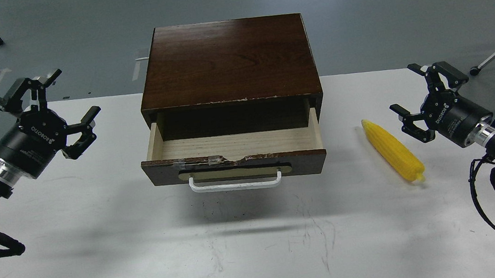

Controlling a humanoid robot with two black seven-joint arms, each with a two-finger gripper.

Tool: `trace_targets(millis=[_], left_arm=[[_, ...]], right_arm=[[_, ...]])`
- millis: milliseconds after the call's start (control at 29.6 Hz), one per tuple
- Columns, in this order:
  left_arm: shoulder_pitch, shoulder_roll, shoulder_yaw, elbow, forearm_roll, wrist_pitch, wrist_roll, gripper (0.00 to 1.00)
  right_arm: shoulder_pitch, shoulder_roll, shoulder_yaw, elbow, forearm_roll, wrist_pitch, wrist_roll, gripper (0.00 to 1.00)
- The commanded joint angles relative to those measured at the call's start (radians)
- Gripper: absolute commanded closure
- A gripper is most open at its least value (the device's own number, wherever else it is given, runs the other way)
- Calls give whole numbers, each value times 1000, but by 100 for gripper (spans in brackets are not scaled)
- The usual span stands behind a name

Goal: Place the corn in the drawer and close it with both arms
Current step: 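Move the right gripper toward the yellow corn cob on the table, then close the right gripper around the middle of the corn cob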

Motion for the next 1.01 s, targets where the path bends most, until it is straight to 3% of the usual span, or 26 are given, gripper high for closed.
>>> trace_targets(millis=[0,34,270,574,979], left_arm=[[-1,3,0,0,0,0,0,0],[-1,3,3,-2,0,0,0,0],[1,0,6,-12,1,0,0,0],[1,-3,6,-14,1,0,0,0],[1,-11,3,-15,1,0,0,0]], right_arm=[[59,-76,-5,11,-234,3,0,0],[80,-104,-5,11,-374,3,0,0],[137,-155,-7,11,-765,-11,0,0],[162,-103,-74,2,-1248,-127,0,0],[271,31,-339,-81,-1292,-208,0,0]])
